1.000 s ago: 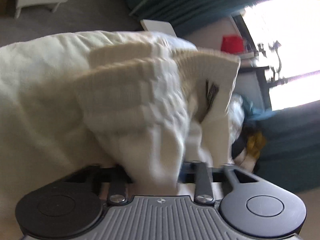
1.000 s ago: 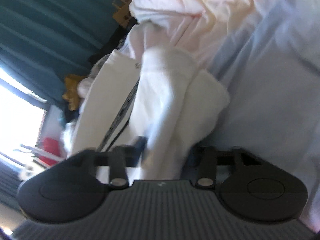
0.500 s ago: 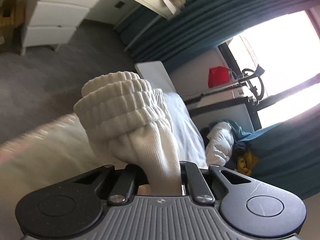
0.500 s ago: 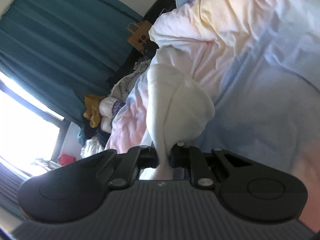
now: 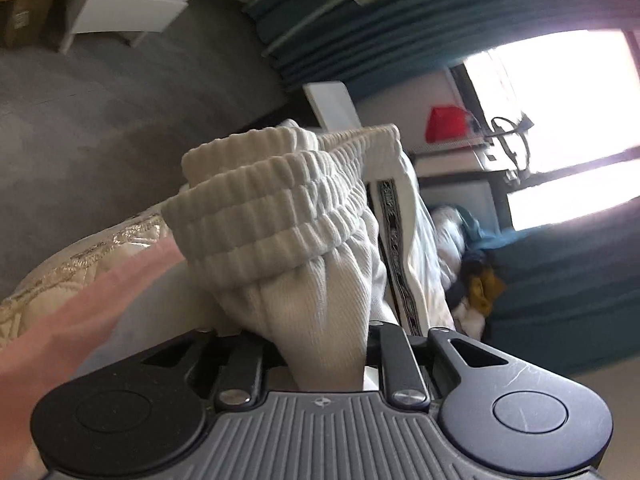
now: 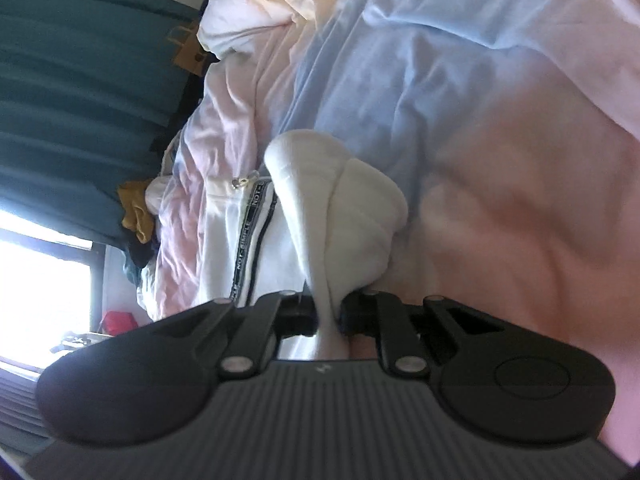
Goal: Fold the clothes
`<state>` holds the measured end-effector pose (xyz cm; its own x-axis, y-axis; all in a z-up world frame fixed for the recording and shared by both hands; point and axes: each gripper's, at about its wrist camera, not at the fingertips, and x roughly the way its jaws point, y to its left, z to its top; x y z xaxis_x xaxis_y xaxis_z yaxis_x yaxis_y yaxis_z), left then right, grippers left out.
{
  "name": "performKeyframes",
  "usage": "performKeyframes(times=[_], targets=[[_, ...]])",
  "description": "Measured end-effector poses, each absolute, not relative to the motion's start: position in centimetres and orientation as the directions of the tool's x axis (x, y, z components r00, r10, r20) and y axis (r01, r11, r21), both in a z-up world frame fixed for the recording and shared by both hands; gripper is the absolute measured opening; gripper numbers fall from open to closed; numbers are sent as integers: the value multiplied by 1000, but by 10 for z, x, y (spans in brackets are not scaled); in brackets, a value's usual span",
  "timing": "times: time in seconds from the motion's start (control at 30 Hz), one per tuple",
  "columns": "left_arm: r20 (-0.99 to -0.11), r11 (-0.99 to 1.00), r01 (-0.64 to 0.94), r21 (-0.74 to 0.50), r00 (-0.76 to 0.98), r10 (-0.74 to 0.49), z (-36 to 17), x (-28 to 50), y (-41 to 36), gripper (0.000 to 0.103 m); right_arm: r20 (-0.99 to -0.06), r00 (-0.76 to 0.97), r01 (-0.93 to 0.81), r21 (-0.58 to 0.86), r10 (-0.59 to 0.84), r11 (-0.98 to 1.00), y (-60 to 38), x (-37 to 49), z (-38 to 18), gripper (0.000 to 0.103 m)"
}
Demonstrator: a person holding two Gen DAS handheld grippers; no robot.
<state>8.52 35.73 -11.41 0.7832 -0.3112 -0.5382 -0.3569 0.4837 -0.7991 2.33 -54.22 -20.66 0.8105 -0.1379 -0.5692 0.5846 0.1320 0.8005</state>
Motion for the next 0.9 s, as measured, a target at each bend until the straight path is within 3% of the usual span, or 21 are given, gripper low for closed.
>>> performKeyframes(times=[0.3,0.6,0.9], targets=[[-549,626,-291,-724,793,-265,-81,28,332,47,-573,810,586,793,-122,166,-544,24,-211,13],[-570,861,-88,-501,782,-252,-12,14,222,49,-561,822,569,801,-95,189,-548,22,-211,13],[-607,923,61,-380,736,-299,-23,72,75,49,-559,824,564,795,-90,225,-547,21,-207,13]])
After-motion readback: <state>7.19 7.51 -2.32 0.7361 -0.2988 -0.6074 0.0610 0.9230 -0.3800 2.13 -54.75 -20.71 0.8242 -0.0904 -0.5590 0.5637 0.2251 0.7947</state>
